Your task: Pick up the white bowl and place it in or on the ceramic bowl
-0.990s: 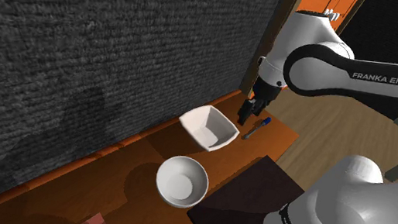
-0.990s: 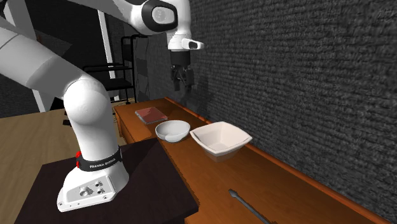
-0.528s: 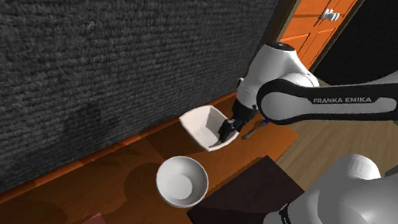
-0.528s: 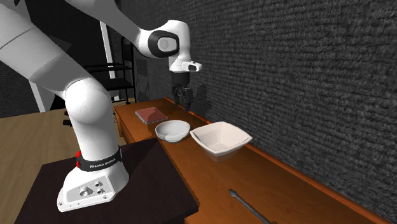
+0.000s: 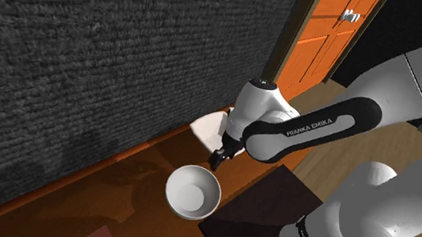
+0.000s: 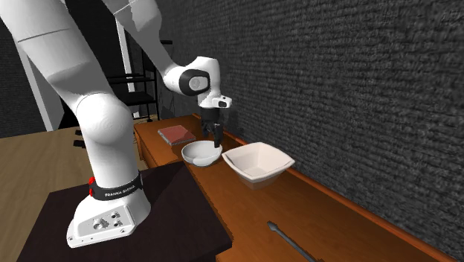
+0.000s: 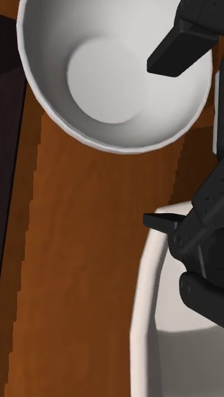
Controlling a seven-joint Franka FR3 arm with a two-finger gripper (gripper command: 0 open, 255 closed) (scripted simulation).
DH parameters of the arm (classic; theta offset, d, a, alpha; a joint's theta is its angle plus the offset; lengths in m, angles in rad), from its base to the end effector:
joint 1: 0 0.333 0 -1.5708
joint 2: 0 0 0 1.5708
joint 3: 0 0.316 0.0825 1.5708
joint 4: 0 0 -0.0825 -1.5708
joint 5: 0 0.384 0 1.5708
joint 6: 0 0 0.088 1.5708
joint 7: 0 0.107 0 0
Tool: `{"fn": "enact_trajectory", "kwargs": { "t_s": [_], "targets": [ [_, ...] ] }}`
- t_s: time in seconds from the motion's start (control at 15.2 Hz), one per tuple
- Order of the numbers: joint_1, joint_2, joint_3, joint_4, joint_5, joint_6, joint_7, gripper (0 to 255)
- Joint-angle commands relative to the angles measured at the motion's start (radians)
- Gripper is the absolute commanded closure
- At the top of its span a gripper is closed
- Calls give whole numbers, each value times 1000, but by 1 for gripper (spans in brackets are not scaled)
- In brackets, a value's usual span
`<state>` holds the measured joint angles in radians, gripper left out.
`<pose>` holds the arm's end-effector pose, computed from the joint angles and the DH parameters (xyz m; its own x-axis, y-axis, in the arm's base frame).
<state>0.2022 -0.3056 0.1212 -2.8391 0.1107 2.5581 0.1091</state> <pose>0.3441 0.1097 0.2856 0.9929 0.1169 0.0199 0.1174 -0.9927 -0.0291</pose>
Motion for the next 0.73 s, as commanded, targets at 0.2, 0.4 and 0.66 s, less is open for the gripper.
{"fn": "enact_trajectory", "kwargs": {
  "t_s": [0.2, 0.4, 0.66],
  "targets": [
    [12, 138, 17, 10, 8, 132, 12, 0],
    [10, 194, 20, 9, 5, 189, 14, 0],
    [9, 244, 21, 10, 0, 238, 18, 0]
  ]
}}
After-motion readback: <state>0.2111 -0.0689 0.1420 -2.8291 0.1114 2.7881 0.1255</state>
